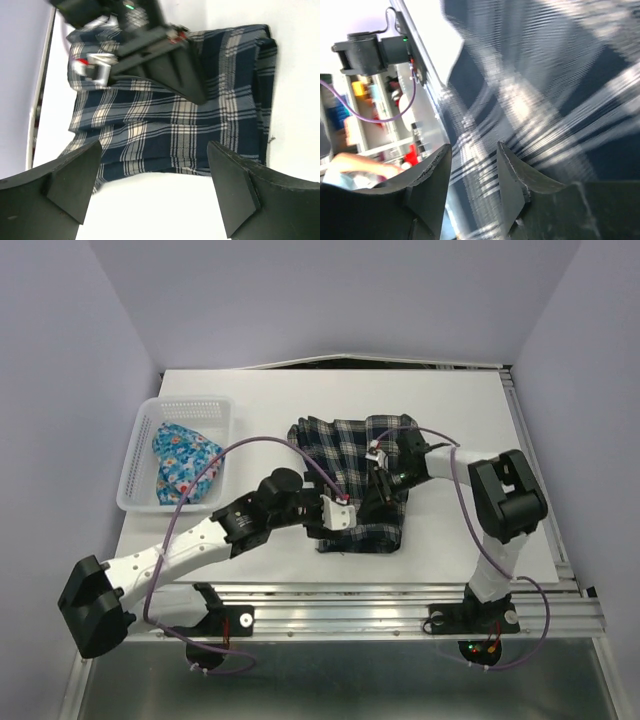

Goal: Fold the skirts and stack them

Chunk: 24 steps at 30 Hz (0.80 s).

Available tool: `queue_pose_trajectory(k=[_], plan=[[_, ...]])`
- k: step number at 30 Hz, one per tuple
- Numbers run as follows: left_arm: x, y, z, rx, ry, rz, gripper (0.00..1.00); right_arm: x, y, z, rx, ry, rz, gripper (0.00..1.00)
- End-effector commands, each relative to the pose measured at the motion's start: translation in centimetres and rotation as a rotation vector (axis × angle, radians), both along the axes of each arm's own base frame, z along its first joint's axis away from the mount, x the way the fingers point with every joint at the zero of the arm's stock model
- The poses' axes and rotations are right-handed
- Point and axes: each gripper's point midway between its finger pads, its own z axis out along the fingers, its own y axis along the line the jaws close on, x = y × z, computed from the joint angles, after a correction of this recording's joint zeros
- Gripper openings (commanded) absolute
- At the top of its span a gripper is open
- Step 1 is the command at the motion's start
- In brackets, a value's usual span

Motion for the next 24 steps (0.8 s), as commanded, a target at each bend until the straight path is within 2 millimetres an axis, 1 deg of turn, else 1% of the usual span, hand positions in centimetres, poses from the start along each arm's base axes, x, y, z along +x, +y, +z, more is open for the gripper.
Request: queue_pose_trajectory(k=[1, 2, 3, 4, 5, 6, 8, 9, 10, 11, 12, 13, 14, 16, 17, 18, 20, 21, 22, 23, 24], plan=[[-3.2, -0.8, -3.0, 0.094, -0.058, -0.186, 0.98, -0.2, -0.2, 3.5, -0.003, -0.121, -0.040, 0.48], [-3.8, -1.1, -3.8, 0.123, -0.061, -0.197, 0.98, -0.5, -0.4, 3.0, -0.015, -0.112, -0.042, 0.48], [-4.4, -1.7, -5.5, 0.174, -0.046, -0.200, 0.98, -0.8, -0.7, 1.8, -0.040, -0.103, -0.030, 0.48], [-4.7, -2.1, -6.4, 0.195, -0.027, -0.203, 0.95, -0.8, -1.0, 0.9, -0.074, -0.083, -0.034, 0.48], [-4.8, -2.2, -7.1, 0.211, -0.007, -0.197, 0.87, -0.7, -1.2, 0.0, -0.108, -0.074, -0.041, 0.46], [-5.0, -2.5, -8.5, 0.248, 0.022, -0.187, 0.85, -0.3, -1.6, -1.5, -0.168, -0.057, -0.057, 0.46], [-4.9, -3.2, -9.0, 0.260, 0.035, -0.178, 0.82, 0.5, -1.8, -3.0, -0.217, -0.038, -0.079, 0.43], [-4.9, -3.5, -9.7, 0.279, 0.043, -0.175, 0.82, 0.4, -1.7, -4.3, -0.233, 0.018, -0.084, 0.42], [-4.8, -4.0, -9.6, 0.279, 0.036, -0.173, 0.81, 0.4, -1.7, -4.8, -0.241, 0.044, -0.089, 0.41], [-4.7, -4.2, -9.8, 0.285, 0.030, -0.171, 0.80, 0.5, -1.6, -5.2, -0.242, 0.056, -0.091, 0.40], [-4.7, -4.2, -10.7, 0.317, 0.035, -0.171, 0.78, 0.5, -1.5, -5.4, -0.233, 0.070, -0.088, 0.40], [-4.8, -4.5, -10.7, 0.331, 0.024, -0.189, 0.77, 0.3, -1.5, -6.1, -0.240, 0.092, -0.087, 0.40], [-5.0, -4.3, -11.3, 0.359, 0.030, -0.199, 0.73, 0.6, -1.4, -6.3, -0.240, 0.085, -0.088, 0.40], [-5.2, -4.0, -12.8, 0.409, 0.031, -0.210, 0.72, 0.6, -1.5, -6.7, -0.245, 0.093, -0.086, 0.40], [-5.1, -3.6, -13.6, 0.438, 0.029, -0.204, 0.68, 0.6, -1.5, -6.7, -0.246, 0.095, -0.085, 0.40], [-4.8, -3.0, -15.0, 0.490, 0.028, -0.197, 0.66, 0.6, -1.4, -6.7, -0.239, 0.095, -0.082, 0.40], [-4.6, -2.3, -16.3, 0.543, 0.018, -0.193, 0.59, 0.6, -1.4, -6.8, -0.242, 0.097, -0.083, 0.40], [-4.2, -1.8, -17.0, 0.576, 0.010, -0.178, 0.58, 0.5, -1.5, -6.9, -0.245, 0.099, -0.082, 0.40], [-4.5, -1.0, -18.1, 0.626, 0.029, -0.184, 0.57, 0.5, -1.5, -7.0, -0.247, 0.100, -0.083, 0.40], [-4.6, -0.9, -18.3, 0.633, 0.033, -0.185, 0.57, 0.5, -1.5, -7.0, -0.249, 0.101, -0.083, 0.40], [-4.6, -0.8, -18.3, 0.636, 0.045, -0.178, 0.59, 0.5, -1.5, -7.1, -0.250, 0.104, -0.082, 0.40]])
